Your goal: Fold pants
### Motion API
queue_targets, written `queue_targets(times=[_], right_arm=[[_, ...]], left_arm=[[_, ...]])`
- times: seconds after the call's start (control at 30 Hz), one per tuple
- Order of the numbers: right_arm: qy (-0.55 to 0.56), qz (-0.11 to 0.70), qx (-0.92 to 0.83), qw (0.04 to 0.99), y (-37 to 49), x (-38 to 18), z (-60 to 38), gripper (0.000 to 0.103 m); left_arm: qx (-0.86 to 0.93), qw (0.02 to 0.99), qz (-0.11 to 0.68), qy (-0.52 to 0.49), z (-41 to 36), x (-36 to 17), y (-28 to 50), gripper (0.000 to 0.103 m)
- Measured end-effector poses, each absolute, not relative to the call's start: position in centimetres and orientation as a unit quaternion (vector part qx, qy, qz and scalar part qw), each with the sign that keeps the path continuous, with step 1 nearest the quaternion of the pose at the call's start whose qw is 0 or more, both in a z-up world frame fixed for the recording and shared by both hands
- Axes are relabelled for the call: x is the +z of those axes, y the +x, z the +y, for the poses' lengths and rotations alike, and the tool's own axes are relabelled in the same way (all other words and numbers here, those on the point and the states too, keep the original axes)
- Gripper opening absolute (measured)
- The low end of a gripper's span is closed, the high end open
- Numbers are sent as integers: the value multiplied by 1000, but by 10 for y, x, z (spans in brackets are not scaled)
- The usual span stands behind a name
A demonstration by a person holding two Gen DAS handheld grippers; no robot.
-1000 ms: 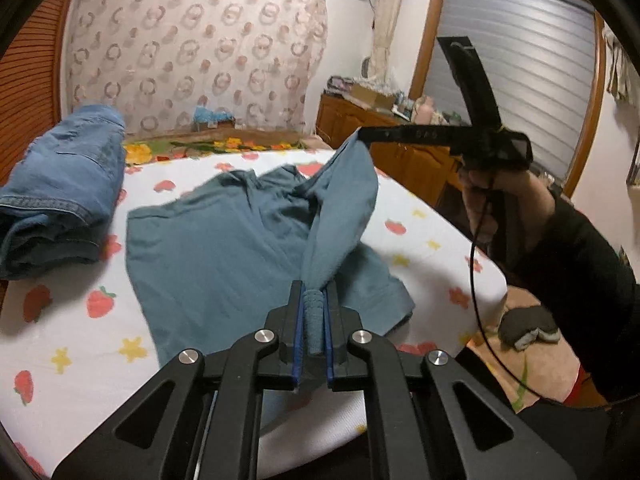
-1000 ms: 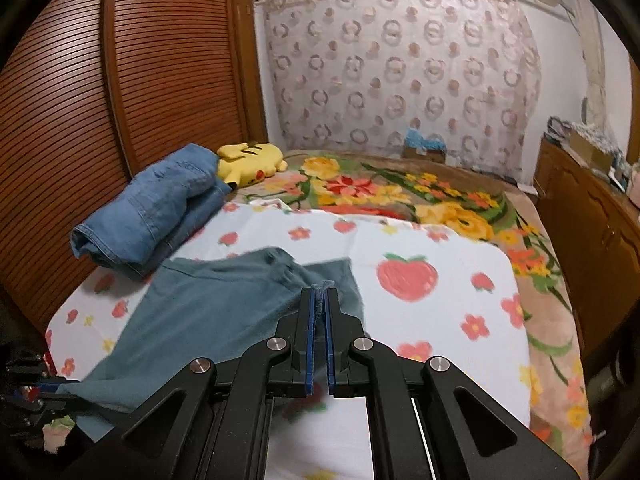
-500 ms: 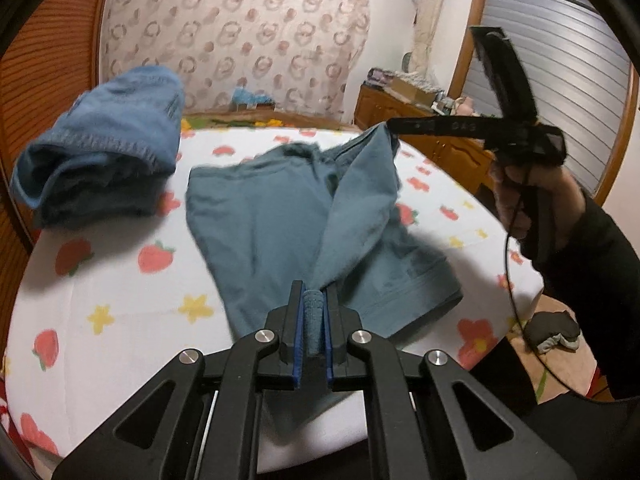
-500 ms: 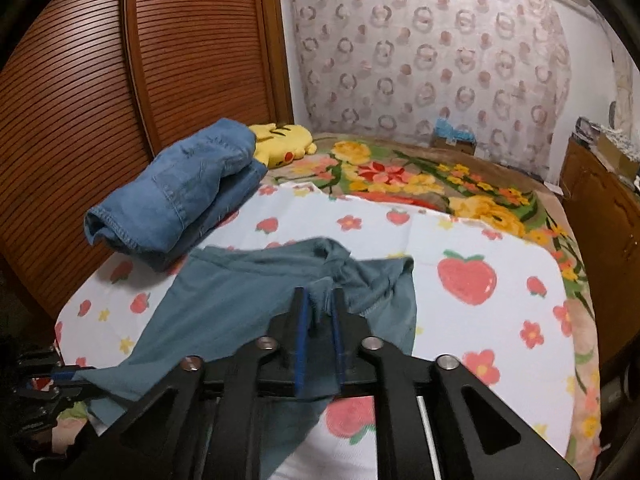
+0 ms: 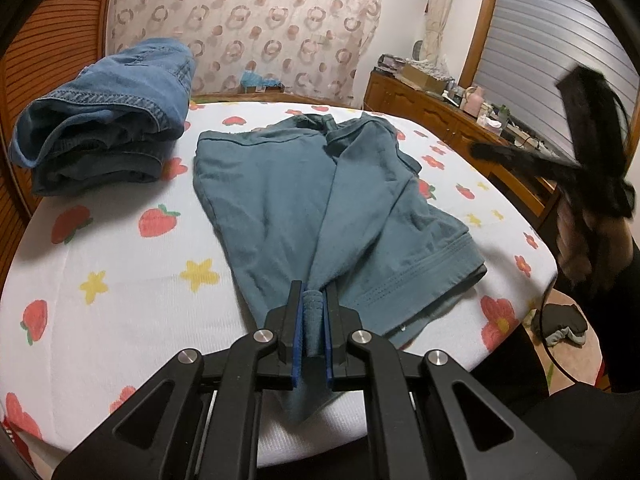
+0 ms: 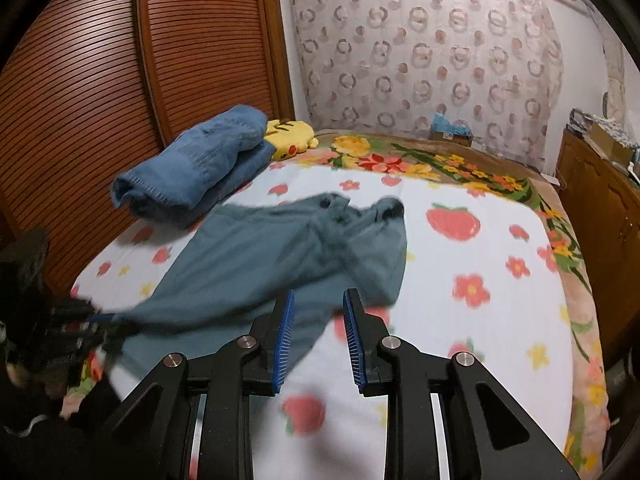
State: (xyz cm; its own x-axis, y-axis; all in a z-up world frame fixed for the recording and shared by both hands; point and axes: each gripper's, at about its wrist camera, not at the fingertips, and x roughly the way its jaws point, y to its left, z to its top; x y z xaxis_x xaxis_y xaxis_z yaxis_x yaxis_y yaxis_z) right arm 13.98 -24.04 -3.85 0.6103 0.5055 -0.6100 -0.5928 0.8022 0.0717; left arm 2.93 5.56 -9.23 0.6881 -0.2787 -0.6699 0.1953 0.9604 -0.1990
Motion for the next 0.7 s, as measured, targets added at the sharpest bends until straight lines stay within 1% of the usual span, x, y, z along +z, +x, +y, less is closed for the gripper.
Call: queue_targets(times=[0.3,0.7], right_arm=[[-75,343,310,884,101,-59,-254,26],[-76,363,319,872,92,-72,-246,26]], left_arm=[[-126,916,378,-54,57,-97,30,9],[-126,914,382,-56,58,-101,32,9]])
